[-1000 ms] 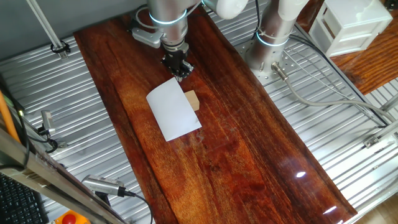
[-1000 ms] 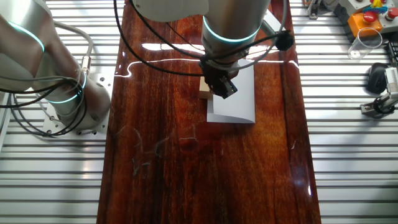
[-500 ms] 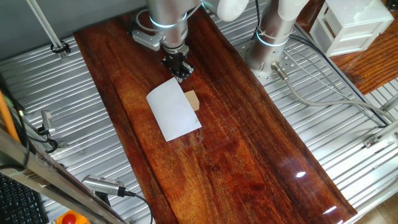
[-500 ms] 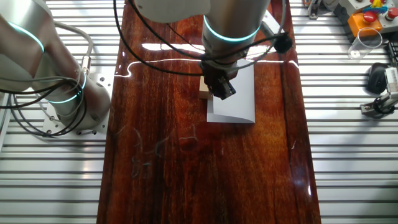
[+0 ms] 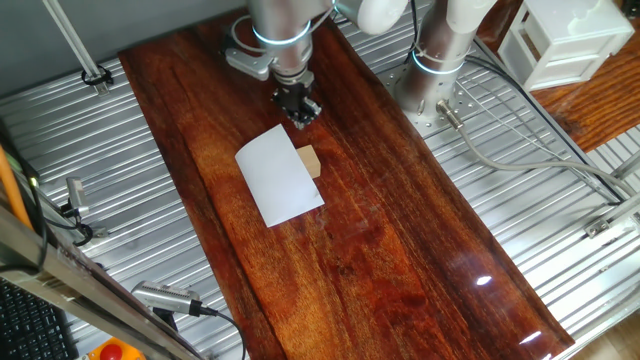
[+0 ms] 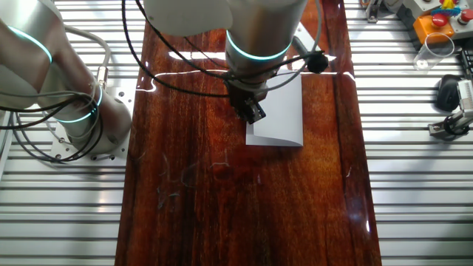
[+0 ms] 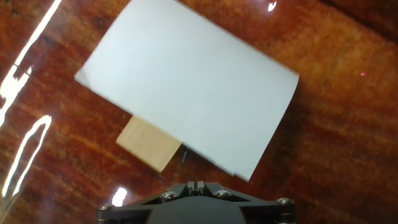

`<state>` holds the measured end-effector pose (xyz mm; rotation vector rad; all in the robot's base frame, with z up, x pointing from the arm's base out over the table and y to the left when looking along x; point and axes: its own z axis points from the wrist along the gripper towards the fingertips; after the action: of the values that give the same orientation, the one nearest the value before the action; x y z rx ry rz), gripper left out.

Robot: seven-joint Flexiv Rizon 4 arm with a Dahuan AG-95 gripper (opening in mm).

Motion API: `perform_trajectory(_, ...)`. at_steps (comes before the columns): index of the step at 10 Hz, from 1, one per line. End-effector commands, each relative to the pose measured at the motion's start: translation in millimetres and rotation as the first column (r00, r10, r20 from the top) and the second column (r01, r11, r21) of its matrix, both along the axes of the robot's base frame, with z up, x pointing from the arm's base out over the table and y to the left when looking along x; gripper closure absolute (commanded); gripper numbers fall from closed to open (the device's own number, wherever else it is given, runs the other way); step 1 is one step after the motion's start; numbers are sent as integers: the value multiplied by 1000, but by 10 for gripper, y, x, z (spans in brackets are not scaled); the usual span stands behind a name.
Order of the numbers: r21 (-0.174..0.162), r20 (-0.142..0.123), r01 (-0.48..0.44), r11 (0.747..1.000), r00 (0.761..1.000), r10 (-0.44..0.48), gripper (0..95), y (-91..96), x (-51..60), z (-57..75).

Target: Unfold a piece of paper

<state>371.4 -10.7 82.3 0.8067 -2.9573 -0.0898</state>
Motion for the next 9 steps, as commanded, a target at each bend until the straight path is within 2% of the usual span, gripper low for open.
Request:
perform_trajectory(1, -2, 4, 5, 1000, 1000, -5, 950, 2, 5, -91)
perform_trajectory(6, 5, 18, 9, 1000, 1000, -9, 950, 14, 15, -211)
perform_trajectory(9, 9, 20, 6, 1000, 1000, -6, 950, 24, 114, -181)
